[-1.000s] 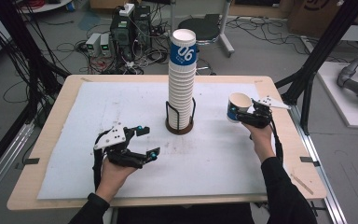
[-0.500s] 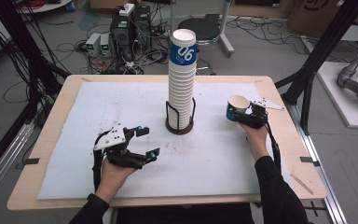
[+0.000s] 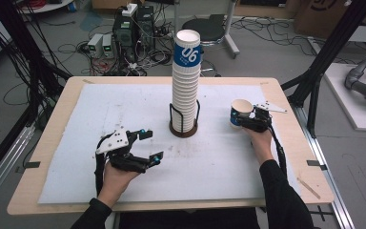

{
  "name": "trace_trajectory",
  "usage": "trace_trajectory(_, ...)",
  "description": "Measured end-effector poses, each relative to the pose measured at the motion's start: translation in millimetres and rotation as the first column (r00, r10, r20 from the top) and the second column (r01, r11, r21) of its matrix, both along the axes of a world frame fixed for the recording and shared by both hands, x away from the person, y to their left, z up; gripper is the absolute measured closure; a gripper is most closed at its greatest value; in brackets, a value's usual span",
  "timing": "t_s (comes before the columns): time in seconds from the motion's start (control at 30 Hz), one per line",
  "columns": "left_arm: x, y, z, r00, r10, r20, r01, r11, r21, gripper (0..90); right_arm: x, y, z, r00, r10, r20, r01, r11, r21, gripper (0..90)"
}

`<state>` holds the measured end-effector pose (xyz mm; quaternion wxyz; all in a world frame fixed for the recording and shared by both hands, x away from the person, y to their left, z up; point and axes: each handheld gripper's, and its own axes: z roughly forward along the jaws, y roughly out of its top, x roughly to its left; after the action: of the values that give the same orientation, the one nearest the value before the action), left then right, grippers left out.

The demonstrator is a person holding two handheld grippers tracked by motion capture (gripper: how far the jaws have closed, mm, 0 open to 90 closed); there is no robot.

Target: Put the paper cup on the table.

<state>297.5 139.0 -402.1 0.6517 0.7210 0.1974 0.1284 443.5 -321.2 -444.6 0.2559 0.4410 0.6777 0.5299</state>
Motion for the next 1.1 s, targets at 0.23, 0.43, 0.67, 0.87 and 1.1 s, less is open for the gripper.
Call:
trace_trajectory(0.23,0.2,-0.8,0.5,1.0000,-0.003,0.007,0.003,1.0000,0.006,15.1,-2.7,-0.1,1.9,0.9999,0.003,-0.017,-0.003,1.000,-0.024,18.8)
trace_trajectory(0.43,1.0,-1.3,0.7,1.0000,-0.004,0.009,0.004,1.0000,0.005,15.2,-5.5,-0.4,2.3,0.9997,0.002,-0.023,-0.003,0.999,-0.040,18.3)
trace_trajectory(0.67,1.9,-2.8,0.5,0.9999,-0.007,0.008,0.006,1.0000,0.005,15.1,-7.4,0.7,3.6,0.9992,0.003,-0.039,-0.005,0.998,-0.059,17.4)
trace_trajectory(0.87,2.5,-3.7,0.7,0.9999,-0.010,0.007,0.010,0.9999,0.002,15.1,-8.4,1.1,2.8,0.9986,-0.003,-0.053,-0.001,0.998,-0.068,17.3)
trace_trajectory(1.1,3.5,-4.7,0.6,0.9999,-0.012,0.005,0.012,0.9999,0.001,15.1,-9.4,2.8,3.1,0.9973,-0.023,-0.070,0.017,0.995,-0.096,13.7)
